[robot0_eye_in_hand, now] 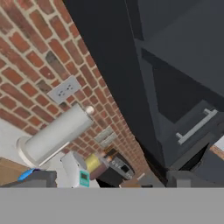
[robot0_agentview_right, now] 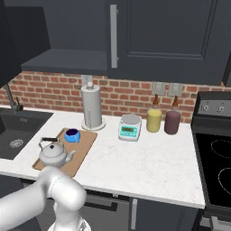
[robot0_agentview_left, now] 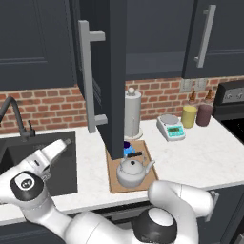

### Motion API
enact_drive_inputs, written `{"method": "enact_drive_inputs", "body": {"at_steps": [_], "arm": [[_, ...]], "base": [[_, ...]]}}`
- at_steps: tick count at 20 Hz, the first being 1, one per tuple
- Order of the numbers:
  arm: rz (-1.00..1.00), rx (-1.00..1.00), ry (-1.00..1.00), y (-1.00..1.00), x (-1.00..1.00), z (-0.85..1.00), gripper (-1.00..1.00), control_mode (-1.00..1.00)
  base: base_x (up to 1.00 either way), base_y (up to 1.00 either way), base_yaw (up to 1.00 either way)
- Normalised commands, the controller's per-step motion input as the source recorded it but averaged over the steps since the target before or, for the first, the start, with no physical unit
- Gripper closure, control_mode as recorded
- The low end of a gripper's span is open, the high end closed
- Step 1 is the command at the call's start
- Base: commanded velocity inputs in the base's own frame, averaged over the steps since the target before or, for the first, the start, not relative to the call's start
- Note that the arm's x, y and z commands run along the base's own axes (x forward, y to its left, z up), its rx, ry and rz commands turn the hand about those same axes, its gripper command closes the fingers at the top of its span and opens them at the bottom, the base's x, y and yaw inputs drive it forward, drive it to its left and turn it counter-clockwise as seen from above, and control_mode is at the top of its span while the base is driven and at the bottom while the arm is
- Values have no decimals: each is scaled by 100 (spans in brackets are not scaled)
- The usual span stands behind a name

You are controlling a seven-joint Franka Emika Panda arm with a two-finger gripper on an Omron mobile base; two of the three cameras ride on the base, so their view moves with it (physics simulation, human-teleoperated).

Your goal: Pick the kettle from the counter and place it on the tray. Then pick the mug from the cabinet and place it on the tray. Then close the cabinet doors.

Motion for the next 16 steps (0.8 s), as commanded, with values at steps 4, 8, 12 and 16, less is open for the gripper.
{"method": "enact_drive_inputs", "body": {"at_steps": [4, 8, 12, 16], "arm": [[-10, -3, 0, 34, -18, 31, -100, -100], [-12, -3, 0, 10, -12, 37, -100, -100], [-13, -2, 0, 0, -11, 42, -100, -100], [-12, -2, 0, 0, -18, 46, -100, -100]], "base": [[0, 0, 0], [0, 0, 0], [0, 0, 0], [0, 0, 0]]}}
